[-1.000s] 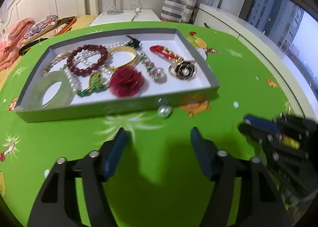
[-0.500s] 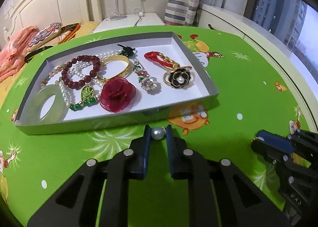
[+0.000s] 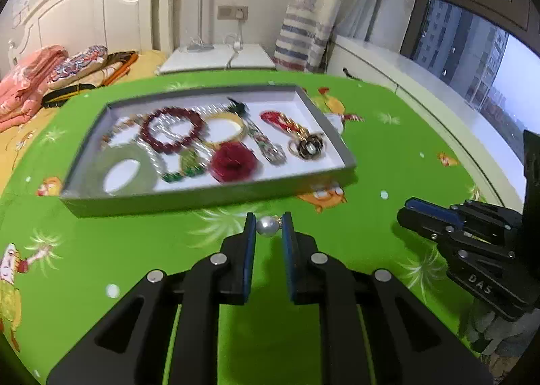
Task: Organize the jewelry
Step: 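Carry the pearl bead with the right tool and lower it into the box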
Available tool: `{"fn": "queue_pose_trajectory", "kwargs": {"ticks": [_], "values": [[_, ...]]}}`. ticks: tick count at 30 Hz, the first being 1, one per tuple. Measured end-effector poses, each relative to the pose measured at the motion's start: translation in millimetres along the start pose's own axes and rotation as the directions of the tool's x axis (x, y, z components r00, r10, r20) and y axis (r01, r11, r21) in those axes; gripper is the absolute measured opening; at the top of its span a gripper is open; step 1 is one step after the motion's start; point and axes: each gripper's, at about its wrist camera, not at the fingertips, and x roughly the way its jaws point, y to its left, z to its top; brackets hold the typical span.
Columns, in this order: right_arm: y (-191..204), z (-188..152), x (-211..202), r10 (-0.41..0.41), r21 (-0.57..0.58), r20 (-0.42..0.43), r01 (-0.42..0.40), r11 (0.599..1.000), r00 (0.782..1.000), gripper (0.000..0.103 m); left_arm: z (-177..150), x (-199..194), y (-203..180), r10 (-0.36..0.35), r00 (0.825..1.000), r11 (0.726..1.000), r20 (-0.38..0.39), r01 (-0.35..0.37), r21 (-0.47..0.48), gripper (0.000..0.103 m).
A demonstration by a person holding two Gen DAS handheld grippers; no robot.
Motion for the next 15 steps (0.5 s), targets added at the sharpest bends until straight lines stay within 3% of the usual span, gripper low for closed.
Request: {"fn": "queue_pose_trajectory", "kwargs": {"ticks": [15], "values": [[33, 43, 17, 0.035, -0.025, 0.047, -0.034, 0.999, 0.998, 0.016, 23, -20, 43, 0.041, 0.998, 0.999, 0.047, -0.04, -0.033, 0.015]]}}
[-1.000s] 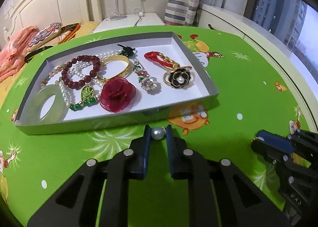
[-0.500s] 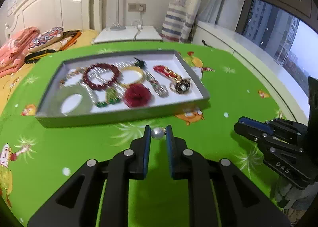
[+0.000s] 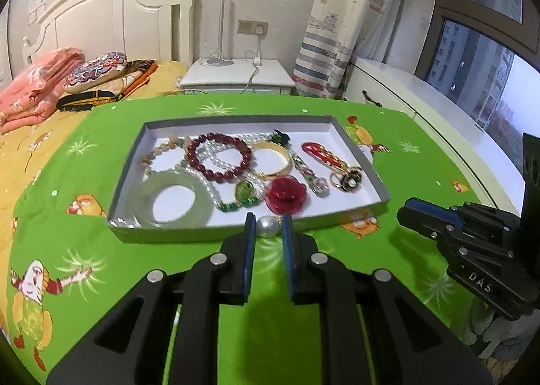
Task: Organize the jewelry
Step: 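Carry the pearl bead with the right tool and lower it into the box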
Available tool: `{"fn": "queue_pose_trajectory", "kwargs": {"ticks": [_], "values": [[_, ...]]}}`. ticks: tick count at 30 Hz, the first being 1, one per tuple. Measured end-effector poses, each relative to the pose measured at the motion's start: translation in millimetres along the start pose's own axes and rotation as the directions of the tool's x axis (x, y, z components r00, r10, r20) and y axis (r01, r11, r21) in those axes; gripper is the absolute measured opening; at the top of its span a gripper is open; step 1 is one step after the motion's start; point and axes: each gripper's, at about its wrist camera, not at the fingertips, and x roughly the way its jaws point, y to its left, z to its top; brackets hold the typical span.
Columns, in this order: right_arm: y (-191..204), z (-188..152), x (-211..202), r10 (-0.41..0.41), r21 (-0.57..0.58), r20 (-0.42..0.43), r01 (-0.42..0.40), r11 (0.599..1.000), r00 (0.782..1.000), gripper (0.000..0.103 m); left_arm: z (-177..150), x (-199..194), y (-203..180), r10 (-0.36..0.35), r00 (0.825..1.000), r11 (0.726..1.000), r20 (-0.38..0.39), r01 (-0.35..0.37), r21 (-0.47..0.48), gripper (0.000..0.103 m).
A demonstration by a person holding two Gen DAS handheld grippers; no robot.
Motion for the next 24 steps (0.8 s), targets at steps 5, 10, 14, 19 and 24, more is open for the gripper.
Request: {"fn": "queue_pose_trajectory", "kwargs": {"ticks": [5, 10, 14, 19, 24], "values": [[9, 15, 14, 0.018, 0.001, 0.018, -0.018, 1.0, 1.0, 0.016, 13, 13, 2, 0.003, 1.0, 1.0, -0.01, -0.003, 0.024, 0.015], [13, 22, 39, 0.006, 0.003, -0.003, -0.006, 1.0, 1.0, 0.016, 29, 29, -2, -0.042, 0.999, 0.998, -0.016, 0.042, 0.035, 0.015], [10, 22, 53, -0.011, 0.019, -0.019, 0.011, 1.0, 1.0, 0.016, 42, 44, -6, -0.063, 0.998, 0.997, -0.024, 0.064, 0.037, 0.015], [5, 24, 60, -0.022, 0.028, -0.024, 0.023, 0.999, 0.999, 0.016, 50, 60, -11, -0.068, 0.997, 0.996, -0.037, 0.07, 0.049, 0.015], [5, 24, 72, -0.03, 0.022, -0.041, 0.031, 0.999, 0.999, 0.016, 50, 73, -8, -0.067, 0.996, 0.997, -0.054, 0.069, 0.043, 0.015]]}}
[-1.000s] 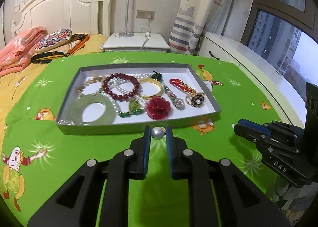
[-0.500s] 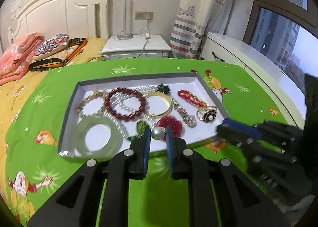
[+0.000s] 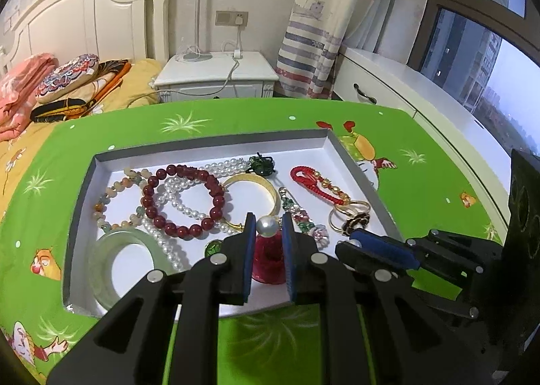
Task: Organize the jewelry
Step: 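Carry the pearl bead with the right tool and lower it into the box, then open the right tool to release the pearl bead in the box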
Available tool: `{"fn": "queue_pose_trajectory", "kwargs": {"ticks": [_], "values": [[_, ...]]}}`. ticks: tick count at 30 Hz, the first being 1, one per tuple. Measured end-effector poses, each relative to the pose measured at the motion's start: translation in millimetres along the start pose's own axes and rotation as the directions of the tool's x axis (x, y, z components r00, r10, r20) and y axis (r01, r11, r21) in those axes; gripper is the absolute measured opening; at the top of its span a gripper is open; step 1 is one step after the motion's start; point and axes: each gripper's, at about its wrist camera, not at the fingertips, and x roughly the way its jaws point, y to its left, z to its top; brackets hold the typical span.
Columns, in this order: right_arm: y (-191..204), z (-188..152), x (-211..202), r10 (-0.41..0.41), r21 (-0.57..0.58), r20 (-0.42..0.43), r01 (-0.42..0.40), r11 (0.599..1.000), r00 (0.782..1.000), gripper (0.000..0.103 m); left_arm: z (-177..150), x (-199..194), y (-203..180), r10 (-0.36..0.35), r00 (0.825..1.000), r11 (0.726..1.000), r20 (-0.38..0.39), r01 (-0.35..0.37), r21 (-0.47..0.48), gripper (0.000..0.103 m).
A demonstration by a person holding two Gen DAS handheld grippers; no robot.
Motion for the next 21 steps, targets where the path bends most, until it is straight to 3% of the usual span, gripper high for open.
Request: {"fn": "queue_pose_trajectory", "kwargs": {"ticks": [17, 20, 21], "values": [[0, 1, 9, -0.01, 0.011, -0.022, 0.01, 1.0, 1.0, 0.017, -3, 20, 7, 0.053, 0.998, 0.999, -0.027, -0.053, -0.004, 0.017], [-1, 1, 11, -0.015, 0.016, -0.025, 0.015, 1.0, 1.0, 0.022, -5, 19, 10, 0.075, 0.997, 0.997, -0.025, -0.076, -0.005, 0.033], [-2, 1, 11, -0.018, 0.019, -0.026, 0.019, 1.0, 1.0, 0.026, -5, 19, 10, 0.084, 0.996, 0.996, -0.021, -0.084, -0.007, 0.043]]}}
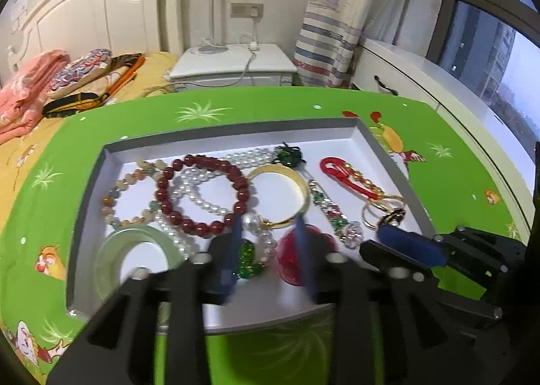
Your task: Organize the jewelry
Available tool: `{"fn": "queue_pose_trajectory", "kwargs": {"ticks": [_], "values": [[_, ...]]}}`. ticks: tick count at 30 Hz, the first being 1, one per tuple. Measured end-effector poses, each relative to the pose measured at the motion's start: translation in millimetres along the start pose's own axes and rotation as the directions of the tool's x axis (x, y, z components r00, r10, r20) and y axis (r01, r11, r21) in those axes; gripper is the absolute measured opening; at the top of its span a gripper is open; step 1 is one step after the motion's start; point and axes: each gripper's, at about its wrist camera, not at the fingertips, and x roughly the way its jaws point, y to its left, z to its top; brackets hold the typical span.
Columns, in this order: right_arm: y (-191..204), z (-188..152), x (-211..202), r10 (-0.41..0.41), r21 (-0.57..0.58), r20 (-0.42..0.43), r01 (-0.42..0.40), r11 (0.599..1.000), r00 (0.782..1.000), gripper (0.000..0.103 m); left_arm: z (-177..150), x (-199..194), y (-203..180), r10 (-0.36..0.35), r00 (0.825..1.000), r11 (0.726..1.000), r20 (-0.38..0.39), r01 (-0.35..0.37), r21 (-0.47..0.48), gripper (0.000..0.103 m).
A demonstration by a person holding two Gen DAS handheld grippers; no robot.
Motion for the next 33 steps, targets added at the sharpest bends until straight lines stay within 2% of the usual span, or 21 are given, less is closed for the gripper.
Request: {"fn": "queue_pose_trajectory", "kwargs": {"ticks": [1, 2, 5, 9, 13, 14, 16, 19, 25, 29, 33], "values": [[0, -1, -1, -0.003, 0.003, 0.002, 0.003, 1.0, 1.0, 0.034, 0, -1, 2, 0.009, 1.0, 1.0, 0.007, -0.009, -0.004, 0.05], [-1, -1, -2, -0.004, 0.008, 0.005, 0.004, 1.0, 1.0, 0.039, 0, -2, 3, 0.018, 1.0, 1.0, 0.012, -0.018, -0.007, 0.051], [-2, -2, -4, -0.008, 0.019, 0.01, 0.008, 1.0, 1.0, 0.041, 0, -6, 8, 0.036, 0.999, 0.999, 0.021, -0.035, -0.017, 0.055], [-4, -2, -5, -0.02, 0.032, 0.012, 0.02, 0.999, 1.0, 0.042, 1, -16, 17, 0.064, 0.997, 0.997, 0.043, -0.062, -0.037, 0.075], [-5, 3, -21, -0.038, 0.057, 0.023, 0.037, 0.998, 0.999, 0.06, 3, -36, 30, 0.097, 0.993, 0.993, 0.072, -0.092, -0.076, 0.088], [-5, 7, -28, -0.044, 0.069, 0.032, 0.042, 0.997, 0.998, 0.067, 5, -43, 33, 0.111, 0.99, 0.991, 0.082, -0.104, -0.085, 0.09], [-5, 15, -44, -0.06, 0.091, 0.057, 0.055, 0.994, 0.997, 0.074, 9, -62, 40, 0.146, 0.982, 0.985, 0.119, -0.133, -0.109, 0.099], [0, 26, -77, -0.106, 0.127, 0.126, 0.09, 0.988, 0.986, 0.085, 14, -92, 47, 0.187, 0.968, 0.978, 0.166, -0.167, -0.124, 0.098], [17, 30, -119, -0.154, 0.176, 0.2, 0.119, 0.977, 0.968, 0.085, 4, -130, 44, 0.268, 0.947, 0.963, 0.174, -0.257, -0.086, 0.098], [33, 11, -128, -0.174, 0.153, 0.243, 0.139, 0.978, 0.954, 0.085, -22, -144, 39, 0.249, 0.945, 0.968, 0.213, -0.239, -0.074, 0.099], [36, -14, -114, -0.146, 0.168, 0.209, 0.111, 0.98, 0.967, 0.085, -53, -142, 35, 0.201, 0.953, 0.979, 0.227, -0.188, -0.078, 0.099]]}}
